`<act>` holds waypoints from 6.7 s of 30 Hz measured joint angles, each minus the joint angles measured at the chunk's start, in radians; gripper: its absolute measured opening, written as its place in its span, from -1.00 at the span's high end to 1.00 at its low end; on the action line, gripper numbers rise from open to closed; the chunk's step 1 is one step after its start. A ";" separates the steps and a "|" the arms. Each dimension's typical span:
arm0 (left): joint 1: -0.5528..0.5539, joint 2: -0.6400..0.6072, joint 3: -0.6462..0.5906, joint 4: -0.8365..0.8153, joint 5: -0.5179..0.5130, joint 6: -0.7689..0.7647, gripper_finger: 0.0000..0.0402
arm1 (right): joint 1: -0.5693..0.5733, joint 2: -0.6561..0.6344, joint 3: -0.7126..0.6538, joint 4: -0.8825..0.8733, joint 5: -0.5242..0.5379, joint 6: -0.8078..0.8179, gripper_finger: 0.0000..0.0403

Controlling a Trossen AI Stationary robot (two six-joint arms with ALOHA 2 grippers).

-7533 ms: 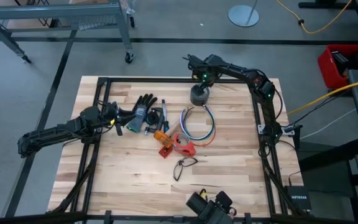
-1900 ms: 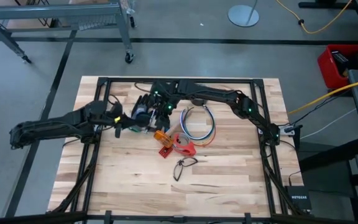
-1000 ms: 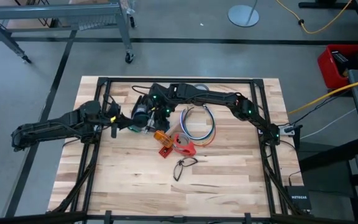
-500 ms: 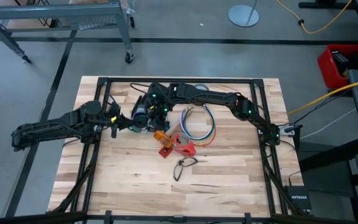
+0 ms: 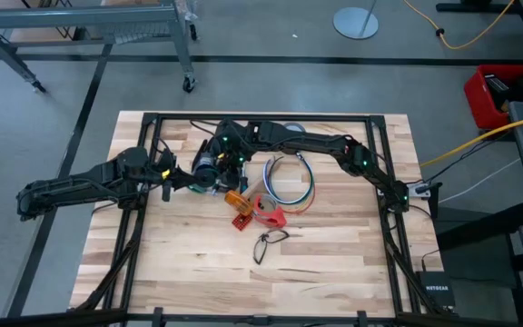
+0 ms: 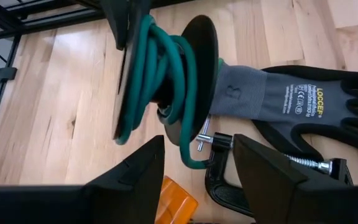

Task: Coil cords
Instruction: Uncoil the green wire from the spool

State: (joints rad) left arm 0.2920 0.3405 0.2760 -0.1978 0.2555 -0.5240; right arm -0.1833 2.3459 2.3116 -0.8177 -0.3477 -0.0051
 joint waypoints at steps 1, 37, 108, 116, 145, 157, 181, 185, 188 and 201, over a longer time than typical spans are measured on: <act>0.000 0.000 0.000 0.000 0.000 0.000 1.00 | 0.000 0.000 0.000 0.001 0.000 0.000 0.04; 0.000 0.000 0.000 -0.002 0.042 0.000 1.00 | -0.002 0.000 0.000 -0.048 -0.040 -0.004 0.96; -0.056 -0.072 0.001 0.458 0.371 0.095 1.00 | -0.026 -0.005 0.044 -0.119 0.120 -0.046 0.98; -0.056 -0.080 0.001 0.490 0.173 0.241 1.00 | -0.026 -0.005 0.044 -0.325 -0.012 -0.019 0.98; -0.056 -0.079 0.000 -0.255 0.395 -0.040 1.00 | -0.069 -0.005 0.039 -0.746 0.282 -0.057 0.98; -0.057 -0.079 0.000 0.116 0.523 -0.175 1.00 | -0.086 -0.005 0.039 -0.461 0.301 -0.053 0.99; -0.057 -0.076 0.000 0.828 0.392 0.241 1.00 | -0.060 -0.005 0.011 -0.290 -0.017 0.052 0.99; -0.057 -0.077 0.000 0.898 0.388 0.298 1.00 | -0.032 -0.005 -0.032 -0.294 -0.040 0.053 0.99; -0.057 -0.077 0.000 0.959 0.385 0.299 1.00 | -0.010 -0.005 -0.071 -0.325 -0.040 0.053 0.99; -0.013 -0.077 0.000 0.848 0.308 0.280 1.00 | 0.034 -0.005 -0.129 -0.717 -0.006 0.013 0.99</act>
State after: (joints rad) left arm 0.2794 0.2634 0.2760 0.6498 0.5637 -0.2442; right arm -0.1497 2.3413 2.1830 -1.5345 -0.3540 0.0081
